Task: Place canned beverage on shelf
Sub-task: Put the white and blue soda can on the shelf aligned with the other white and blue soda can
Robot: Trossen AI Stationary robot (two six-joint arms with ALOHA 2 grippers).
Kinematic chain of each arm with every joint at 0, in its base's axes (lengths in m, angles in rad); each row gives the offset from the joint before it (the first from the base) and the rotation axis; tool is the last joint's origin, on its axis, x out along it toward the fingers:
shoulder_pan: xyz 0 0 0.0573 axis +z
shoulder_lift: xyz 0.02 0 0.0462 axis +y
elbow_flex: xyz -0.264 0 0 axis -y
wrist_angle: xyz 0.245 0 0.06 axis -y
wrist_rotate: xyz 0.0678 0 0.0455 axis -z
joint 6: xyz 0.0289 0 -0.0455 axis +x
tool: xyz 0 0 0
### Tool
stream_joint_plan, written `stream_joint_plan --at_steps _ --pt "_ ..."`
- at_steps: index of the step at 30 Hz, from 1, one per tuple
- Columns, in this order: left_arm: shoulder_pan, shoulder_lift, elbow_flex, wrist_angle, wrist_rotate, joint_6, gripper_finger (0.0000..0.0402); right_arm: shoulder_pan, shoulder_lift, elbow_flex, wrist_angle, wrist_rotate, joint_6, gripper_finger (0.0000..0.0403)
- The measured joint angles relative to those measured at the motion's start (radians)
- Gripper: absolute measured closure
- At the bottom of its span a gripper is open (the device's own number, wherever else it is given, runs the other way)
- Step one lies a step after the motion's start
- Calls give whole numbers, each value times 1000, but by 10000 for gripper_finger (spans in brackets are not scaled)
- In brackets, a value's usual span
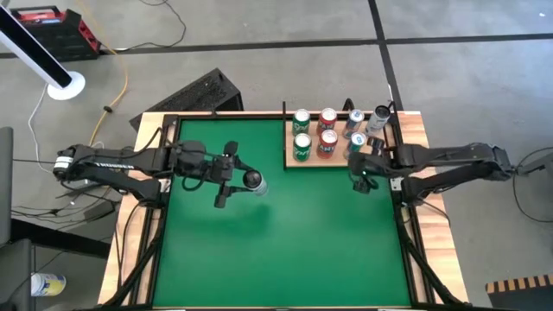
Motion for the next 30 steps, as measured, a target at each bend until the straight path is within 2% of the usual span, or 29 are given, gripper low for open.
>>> stream_joint_plan --at_steps 5,14,30 --pt "1 0 0 -14 -5 -4 186 -100 22 0 35 -33 -101 387" --pt "1 0 0 -25 -3 -2 186 -217 53 0 69 -35 -181 386" --pt "-2 0 0 -38 -3 -10 186 -297 58 0 112 -25 -221 386"
